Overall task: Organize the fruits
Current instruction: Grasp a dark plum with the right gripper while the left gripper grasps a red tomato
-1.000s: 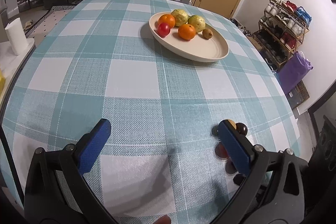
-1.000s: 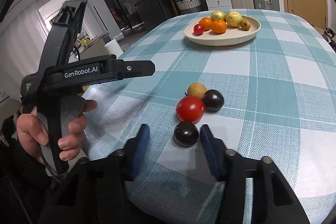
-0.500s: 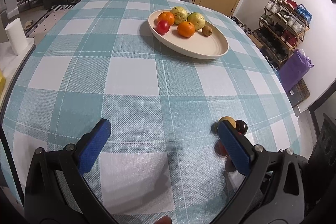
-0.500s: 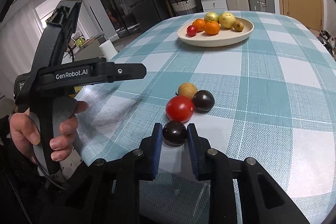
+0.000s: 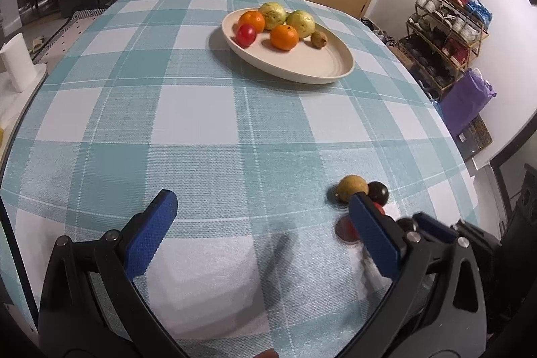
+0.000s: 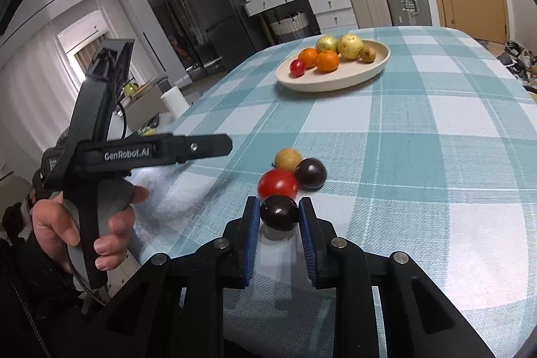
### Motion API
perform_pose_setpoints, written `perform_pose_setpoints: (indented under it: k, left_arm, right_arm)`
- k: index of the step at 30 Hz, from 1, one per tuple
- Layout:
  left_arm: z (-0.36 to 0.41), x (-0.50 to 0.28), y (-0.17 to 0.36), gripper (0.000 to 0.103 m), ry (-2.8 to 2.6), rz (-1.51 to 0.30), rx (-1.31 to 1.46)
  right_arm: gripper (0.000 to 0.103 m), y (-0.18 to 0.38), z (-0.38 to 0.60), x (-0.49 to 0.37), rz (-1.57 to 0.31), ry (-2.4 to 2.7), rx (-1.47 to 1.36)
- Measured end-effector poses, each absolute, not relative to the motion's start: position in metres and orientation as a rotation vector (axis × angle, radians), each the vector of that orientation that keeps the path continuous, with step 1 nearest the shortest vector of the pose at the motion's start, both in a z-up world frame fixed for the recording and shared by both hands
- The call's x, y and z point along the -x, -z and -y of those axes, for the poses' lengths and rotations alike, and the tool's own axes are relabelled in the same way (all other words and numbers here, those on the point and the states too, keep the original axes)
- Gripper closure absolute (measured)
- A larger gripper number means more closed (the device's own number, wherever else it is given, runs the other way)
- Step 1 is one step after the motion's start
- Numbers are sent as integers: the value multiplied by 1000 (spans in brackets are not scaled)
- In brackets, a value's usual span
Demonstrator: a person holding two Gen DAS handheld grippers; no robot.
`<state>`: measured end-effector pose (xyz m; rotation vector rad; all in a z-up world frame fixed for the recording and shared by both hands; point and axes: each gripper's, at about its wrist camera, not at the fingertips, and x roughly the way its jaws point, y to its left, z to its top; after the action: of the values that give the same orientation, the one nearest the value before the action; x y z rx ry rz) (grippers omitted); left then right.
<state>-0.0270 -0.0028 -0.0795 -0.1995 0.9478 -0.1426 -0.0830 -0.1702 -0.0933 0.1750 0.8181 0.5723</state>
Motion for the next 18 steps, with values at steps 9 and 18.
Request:
perform_pose_setpoints:
  k: [9, 18]
  left_arm:
    - [12, 32, 84, 2, 190, -963, 220]
    - [43, 37, 88, 2, 306, -973, 211]
  right_arm:
    - [79, 75, 182, 78, -732, -516, -164]
    - [79, 59, 201, 68, -675, -481, -178]
